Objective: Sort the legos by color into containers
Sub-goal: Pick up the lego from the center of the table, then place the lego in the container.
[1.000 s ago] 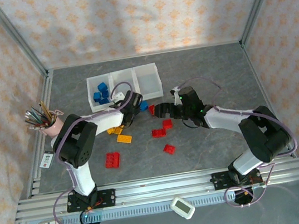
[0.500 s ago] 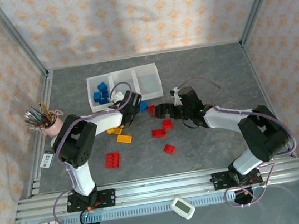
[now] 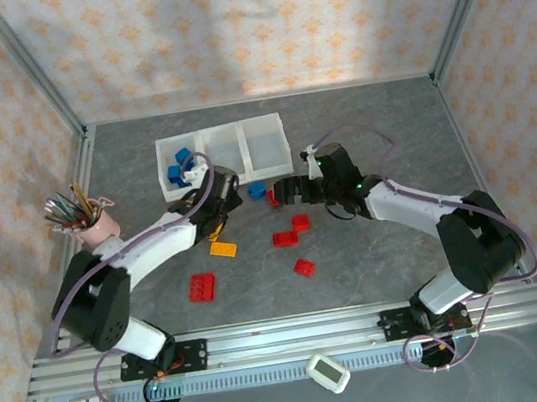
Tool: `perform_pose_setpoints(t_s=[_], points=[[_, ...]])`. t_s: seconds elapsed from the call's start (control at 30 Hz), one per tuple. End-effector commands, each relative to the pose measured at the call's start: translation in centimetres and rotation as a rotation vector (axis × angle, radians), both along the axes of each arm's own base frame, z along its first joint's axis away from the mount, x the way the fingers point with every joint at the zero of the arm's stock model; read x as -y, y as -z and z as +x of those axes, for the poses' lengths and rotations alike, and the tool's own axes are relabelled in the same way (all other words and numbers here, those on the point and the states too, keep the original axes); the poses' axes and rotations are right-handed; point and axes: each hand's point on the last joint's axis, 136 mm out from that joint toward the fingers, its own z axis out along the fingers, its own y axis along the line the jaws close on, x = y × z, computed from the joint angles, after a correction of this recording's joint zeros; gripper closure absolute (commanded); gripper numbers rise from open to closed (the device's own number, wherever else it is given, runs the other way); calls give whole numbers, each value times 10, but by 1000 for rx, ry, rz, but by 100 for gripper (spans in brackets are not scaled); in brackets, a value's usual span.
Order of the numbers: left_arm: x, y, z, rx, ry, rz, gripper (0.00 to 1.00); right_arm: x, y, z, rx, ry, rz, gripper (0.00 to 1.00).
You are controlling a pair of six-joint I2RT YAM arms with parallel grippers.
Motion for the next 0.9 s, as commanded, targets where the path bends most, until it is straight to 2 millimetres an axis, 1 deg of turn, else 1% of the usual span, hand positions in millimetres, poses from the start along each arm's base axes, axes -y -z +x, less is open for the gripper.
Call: perform_pose_setpoints(t_s=[0.0, 0.07, 0.17, 0.23, 0.3, 0.4, 0.5, 0.6, 0.63, 0.7, 0.77, 0.87], points=[[-42, -29, 0, 44, -72, 125, 70, -11, -17, -3, 51, -30, -28, 0], [-58, -42, 8, 59, -94, 141, 70, -22, -18, -6, 46, -46, -13, 0], [-83, -51, 24, 64, -136, 175, 70, -38, -20, -9, 50, -62, 19, 0], [-97, -52, 39, 61, -164, 218, 70, -45, -23, -8, 52, -61, 55, 0], [-106, -52, 57, 64, -180, 229, 70, -50, -24, -5, 52, -54, 75, 0], [-116, -42, 84, 55, -182, 246, 70, -51, -23, 2, 54, -34, 71, 0], [-123, -26, 110, 8, -184, 248, 69, -52, -21, 6, 57, -28, 60, 0], [-128, -13, 130, -25, -188, 256, 67, -49, -20, 7, 66, -21, 47, 0], [-128, -10, 134, -36, -183, 252, 64, -48, -18, 7, 65, -20, 42, 0], [-127, -7, 138, -48, -177, 252, 52, -46, -19, 7, 60, -19, 39, 0], [-126, -10, 138, -40, -174, 251, 47, -43, -20, 8, 57, -17, 43, 0], [-126, -15, 132, -40, -168, 242, 40, -35, -23, 9, 51, -7, 68, 0]])
